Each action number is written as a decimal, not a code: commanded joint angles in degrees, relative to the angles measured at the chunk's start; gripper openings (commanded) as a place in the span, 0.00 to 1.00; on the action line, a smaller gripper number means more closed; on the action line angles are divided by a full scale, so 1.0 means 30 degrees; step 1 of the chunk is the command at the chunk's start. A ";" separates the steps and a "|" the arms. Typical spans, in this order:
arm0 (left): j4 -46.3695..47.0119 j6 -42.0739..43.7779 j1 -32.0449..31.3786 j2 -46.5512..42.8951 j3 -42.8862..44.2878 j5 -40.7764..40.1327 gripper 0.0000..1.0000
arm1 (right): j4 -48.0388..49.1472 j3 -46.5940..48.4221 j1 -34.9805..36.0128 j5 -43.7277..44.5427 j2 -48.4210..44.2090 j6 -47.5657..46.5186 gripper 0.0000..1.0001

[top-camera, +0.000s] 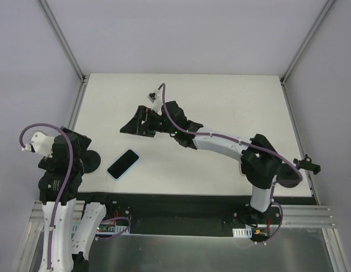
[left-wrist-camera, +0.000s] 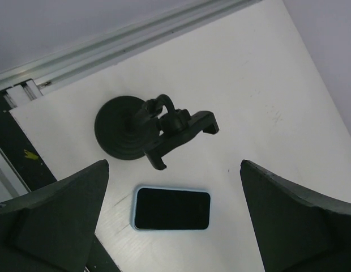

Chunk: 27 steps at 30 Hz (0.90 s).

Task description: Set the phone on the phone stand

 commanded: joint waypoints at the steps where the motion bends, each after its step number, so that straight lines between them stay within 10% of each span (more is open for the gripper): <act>1: -0.0801 -0.0045 0.0105 -0.0758 0.0902 -0.3099 0.99 | 0.5921 0.2082 0.0896 0.0433 0.3030 0.4968 0.96; 14: -0.0771 0.2417 -0.0802 -0.1724 0.4156 -0.4830 0.99 | 0.1419 1.5000 0.3711 0.1869 1.2285 0.4298 0.96; 27: -0.0683 0.2623 -0.1594 -0.2487 0.4186 -0.4362 0.99 | 0.0068 1.8319 0.4474 0.2983 1.4870 0.5176 0.94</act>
